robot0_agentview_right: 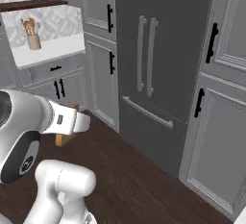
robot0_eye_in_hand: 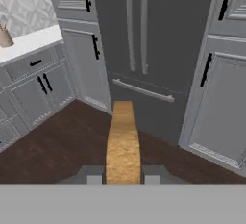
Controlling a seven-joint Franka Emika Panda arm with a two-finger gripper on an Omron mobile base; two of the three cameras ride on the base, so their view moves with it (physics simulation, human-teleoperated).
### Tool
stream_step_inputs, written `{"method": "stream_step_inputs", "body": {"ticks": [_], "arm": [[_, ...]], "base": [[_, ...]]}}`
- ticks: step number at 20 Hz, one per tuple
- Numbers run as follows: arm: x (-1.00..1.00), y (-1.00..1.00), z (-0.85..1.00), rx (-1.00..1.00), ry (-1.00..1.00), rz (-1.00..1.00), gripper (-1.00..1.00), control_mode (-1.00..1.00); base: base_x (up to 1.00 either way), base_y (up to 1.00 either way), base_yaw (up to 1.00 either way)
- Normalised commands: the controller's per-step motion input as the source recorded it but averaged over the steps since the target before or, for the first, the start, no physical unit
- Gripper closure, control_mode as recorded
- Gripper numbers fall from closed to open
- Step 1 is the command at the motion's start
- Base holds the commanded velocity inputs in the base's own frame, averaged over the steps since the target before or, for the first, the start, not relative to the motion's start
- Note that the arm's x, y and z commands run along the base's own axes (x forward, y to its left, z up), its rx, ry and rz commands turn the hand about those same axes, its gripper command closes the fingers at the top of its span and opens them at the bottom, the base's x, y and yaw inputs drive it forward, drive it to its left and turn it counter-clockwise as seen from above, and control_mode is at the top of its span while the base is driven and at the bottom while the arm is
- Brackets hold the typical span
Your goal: Start the toaster. Once the lever pops up, take the bread to the plate on the dining counter.
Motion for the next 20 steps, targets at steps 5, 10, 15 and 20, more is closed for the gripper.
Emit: {"method": "stream_step_inputs", "body": {"ticks": [5,10,15,20], "arm": [[0.00,0.00,0.00,0.00,0.00,0.00,1.00,1.00],[0.00,0.00,0.00,0.00,0.00,0.00,1.00,1.00],[0.00,0.00,0.00,0.00,0.00,0.00,1.00,1.00],[0.00,0.00,0.00,0.00,0.00,0.00,1.00,1.00]], "base": [[-0.03,0.00,1.00],[0.00,0.00,1.00],[0.00,0.00,1.00],[0.21,0.00,0.93]]}}
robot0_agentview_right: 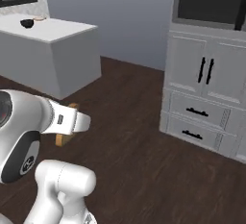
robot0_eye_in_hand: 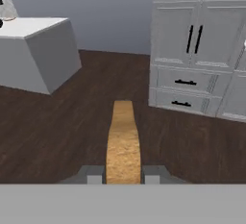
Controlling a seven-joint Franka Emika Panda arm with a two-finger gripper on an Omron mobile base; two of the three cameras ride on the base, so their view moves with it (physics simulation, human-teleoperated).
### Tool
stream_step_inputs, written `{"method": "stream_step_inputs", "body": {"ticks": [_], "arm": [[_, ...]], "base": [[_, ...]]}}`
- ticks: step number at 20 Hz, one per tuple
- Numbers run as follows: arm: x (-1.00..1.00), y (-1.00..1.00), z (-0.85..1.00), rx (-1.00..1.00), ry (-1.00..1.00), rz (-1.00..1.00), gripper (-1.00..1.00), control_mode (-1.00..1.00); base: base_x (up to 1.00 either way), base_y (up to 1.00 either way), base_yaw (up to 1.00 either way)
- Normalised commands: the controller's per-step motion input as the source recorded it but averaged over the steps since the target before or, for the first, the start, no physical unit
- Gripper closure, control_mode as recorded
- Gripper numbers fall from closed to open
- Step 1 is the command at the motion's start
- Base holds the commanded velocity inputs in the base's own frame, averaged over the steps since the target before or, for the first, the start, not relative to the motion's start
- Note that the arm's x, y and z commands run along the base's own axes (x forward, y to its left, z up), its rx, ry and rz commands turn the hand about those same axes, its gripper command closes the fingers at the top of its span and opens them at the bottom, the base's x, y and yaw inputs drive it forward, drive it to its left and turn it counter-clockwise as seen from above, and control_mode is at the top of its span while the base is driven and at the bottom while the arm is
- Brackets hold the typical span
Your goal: Start the toaster. Once the lever pops up, take the bread to the plate on the dining counter.
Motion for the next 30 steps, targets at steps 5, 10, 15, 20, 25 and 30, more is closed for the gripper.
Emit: {"method": "stream_step_inputs", "body": {"ticks": [5,10,15,20,25,30], "arm": [[0.00,0.00,0.00,0.00,0.00,0.00,1.00,1.00],[0.00,0.00,0.00,0.00,0.00,0.00,1.00,1.00],[0.00,0.00,0.00,0.00,0.00,0.00,1.00,1.00],[0.00,0.00,0.00,0.00,0.00,0.00,1.00,1.00],[0.00,0.00,0.00,0.00,0.00,0.00,1.00,1.00],[0.00,0.00,0.00,0.00,0.00,0.00,1.00,1.00]], "base": [[1.00,0.36,0.44],[1.00,0.62,0.11],[1.00,0.43,0.00],[1.00,0.38,0.00],[1.00,0.27,0.00],[1.00,0.22,0.00]]}}
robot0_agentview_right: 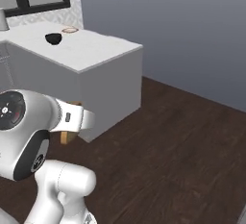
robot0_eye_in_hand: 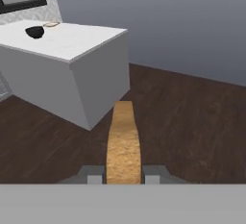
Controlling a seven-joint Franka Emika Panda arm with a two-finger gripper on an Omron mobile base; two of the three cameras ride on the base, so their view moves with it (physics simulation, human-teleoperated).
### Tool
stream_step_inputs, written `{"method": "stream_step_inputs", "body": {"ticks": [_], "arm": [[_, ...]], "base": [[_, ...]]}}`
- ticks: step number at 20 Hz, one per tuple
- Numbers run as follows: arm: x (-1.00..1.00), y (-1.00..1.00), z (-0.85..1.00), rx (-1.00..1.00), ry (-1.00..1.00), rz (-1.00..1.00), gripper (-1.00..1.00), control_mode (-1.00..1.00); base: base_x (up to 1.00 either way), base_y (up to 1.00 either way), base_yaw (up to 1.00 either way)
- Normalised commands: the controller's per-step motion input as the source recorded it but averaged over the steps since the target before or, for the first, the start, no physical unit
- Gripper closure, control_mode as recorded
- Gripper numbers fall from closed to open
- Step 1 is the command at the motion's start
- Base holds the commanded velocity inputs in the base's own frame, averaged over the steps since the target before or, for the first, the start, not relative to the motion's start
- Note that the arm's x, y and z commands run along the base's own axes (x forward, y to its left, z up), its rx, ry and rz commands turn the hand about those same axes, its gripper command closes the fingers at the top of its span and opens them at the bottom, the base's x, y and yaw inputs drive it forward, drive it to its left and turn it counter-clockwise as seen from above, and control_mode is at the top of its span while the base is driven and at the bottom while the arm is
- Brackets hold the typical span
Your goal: Start the toaster. Once the lever pops up, take the bread to the plate on the dining counter.
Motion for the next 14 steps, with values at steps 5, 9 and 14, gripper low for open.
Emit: {"method": "stream_step_inputs", "body": {"ticks": [5,9,14], "arm": [[0.00,0.00,0.00,0.00,0.00,0.00,1.00,1.00],[0.00,0.00,0.00,0.00,0.00,0.00,1.00,1.00],[0.00,0.00,0.00,0.00,0.00,0.00,1.00,1.00]], "base": [[1.00,0.10,-0.01],[1.00,0.03,-0.01],[1.00,0.00,-0.01]]}}
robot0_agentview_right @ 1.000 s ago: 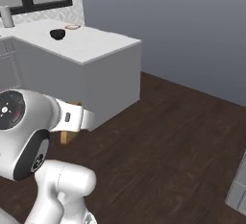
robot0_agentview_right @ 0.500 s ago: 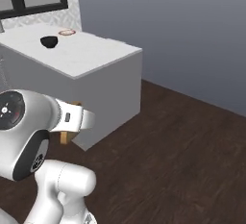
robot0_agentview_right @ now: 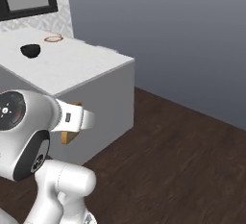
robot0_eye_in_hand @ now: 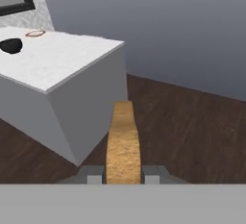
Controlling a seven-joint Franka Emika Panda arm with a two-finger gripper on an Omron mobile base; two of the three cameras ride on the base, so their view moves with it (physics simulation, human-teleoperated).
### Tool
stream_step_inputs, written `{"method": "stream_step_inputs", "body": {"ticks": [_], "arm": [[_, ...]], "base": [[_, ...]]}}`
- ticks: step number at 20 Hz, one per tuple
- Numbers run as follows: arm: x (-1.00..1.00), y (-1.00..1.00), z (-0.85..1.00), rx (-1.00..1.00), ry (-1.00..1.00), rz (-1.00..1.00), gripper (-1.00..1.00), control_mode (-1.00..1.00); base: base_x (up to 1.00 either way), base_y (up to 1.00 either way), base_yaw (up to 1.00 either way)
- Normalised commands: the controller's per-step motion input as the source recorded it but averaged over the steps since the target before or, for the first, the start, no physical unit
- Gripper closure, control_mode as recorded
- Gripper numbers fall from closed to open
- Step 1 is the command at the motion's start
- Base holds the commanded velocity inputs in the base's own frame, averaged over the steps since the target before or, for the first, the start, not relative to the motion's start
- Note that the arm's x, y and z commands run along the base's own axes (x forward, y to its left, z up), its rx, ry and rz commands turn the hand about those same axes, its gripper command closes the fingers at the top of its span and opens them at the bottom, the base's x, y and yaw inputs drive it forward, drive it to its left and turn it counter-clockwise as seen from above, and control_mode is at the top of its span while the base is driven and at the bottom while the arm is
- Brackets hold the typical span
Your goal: Start the toaster. Once the lever pops up, take the bread to the plate on the dining counter.
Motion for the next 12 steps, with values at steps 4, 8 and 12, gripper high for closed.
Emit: {"method": "stream_step_inputs", "body": {"ticks": [4,8,12], "arm": [[0.00,0.00,0.00,0.00,0.00,0.00,1.00,1.00],[0.00,0.00,0.00,0.00,0.00,0.00,1.00,1.00],[0.00,0.00,0.00,0.00,0.00,0.00,1.00,1.00]], "base": [[1.00,-0.06,0.00],[1.00,-0.26,0.00],[1.00,-0.39,0.00]]}}
